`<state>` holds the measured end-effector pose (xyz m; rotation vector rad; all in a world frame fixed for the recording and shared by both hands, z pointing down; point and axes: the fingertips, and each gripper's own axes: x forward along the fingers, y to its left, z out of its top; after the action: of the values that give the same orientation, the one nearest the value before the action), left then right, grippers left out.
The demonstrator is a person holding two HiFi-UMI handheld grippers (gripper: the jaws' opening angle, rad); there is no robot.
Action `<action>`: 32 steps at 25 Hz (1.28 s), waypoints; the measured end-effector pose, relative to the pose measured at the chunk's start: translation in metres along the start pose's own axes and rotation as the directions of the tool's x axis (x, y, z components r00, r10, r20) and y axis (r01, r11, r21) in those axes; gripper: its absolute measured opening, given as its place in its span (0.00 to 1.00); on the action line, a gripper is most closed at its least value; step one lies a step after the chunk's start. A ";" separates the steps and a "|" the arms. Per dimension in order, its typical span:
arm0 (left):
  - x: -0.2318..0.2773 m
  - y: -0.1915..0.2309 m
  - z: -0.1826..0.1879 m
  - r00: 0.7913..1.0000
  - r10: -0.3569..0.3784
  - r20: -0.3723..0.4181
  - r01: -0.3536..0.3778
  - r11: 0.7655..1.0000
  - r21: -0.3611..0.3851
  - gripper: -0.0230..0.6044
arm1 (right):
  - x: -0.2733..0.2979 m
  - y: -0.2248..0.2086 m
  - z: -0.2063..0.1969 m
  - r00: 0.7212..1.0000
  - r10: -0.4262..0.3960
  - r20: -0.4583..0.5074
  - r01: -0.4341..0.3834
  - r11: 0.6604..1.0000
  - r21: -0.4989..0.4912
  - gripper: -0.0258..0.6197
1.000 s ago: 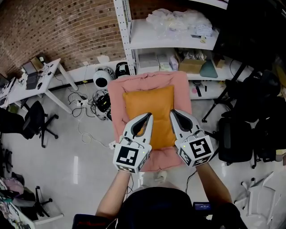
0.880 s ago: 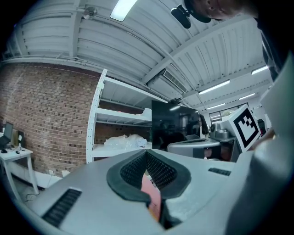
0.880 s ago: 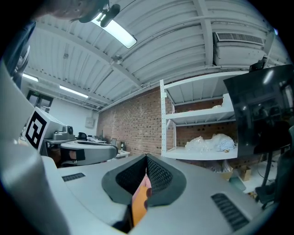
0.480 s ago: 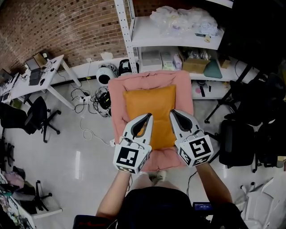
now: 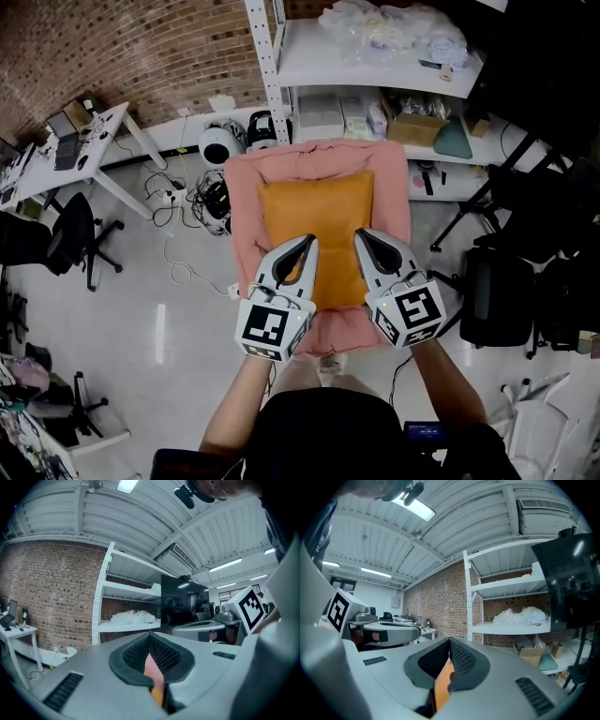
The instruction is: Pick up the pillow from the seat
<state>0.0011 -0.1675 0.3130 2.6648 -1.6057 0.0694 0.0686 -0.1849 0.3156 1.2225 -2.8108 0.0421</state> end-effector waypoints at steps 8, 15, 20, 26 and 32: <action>0.026 0.029 -0.024 0.998 -0.013 -0.055 0.012 1.000 -0.018 0.04 | 0.037 -0.015 -0.021 0.998 -0.011 -0.054 0.012 1.000 0.022 0.07; 0.040 0.057 -0.059 0.993 -0.001 -0.117 -0.006 0.999 -0.052 0.04 | 0.068 -0.017 -0.056 0.993 0.000 -0.120 0.006 0.999 0.051 0.07; 0.051 0.070 -0.091 0.986 -0.002 -0.169 -0.015 0.995 -0.097 0.04 | 0.080 -0.031 -0.089 0.983 -0.018 -0.184 0.034 0.996 0.084 0.07; 0.062 0.082 -0.132 0.972 -0.003 -0.236 -0.033 0.988 -0.149 0.04 | 0.090 -0.042 -0.128 0.966 -0.032 -0.257 0.066 0.990 0.126 0.07; 0.074 0.089 -0.170 0.958 -0.011 -0.287 -0.044 0.982 -0.185 0.04 | 0.101 -0.052 -0.167 0.948 -0.026 -0.317 0.080 0.984 0.157 0.07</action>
<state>-0.0471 -0.2657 0.4871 2.3699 -1.4632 0.2759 0.0479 -0.2846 0.4901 1.1997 -2.5369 0.4389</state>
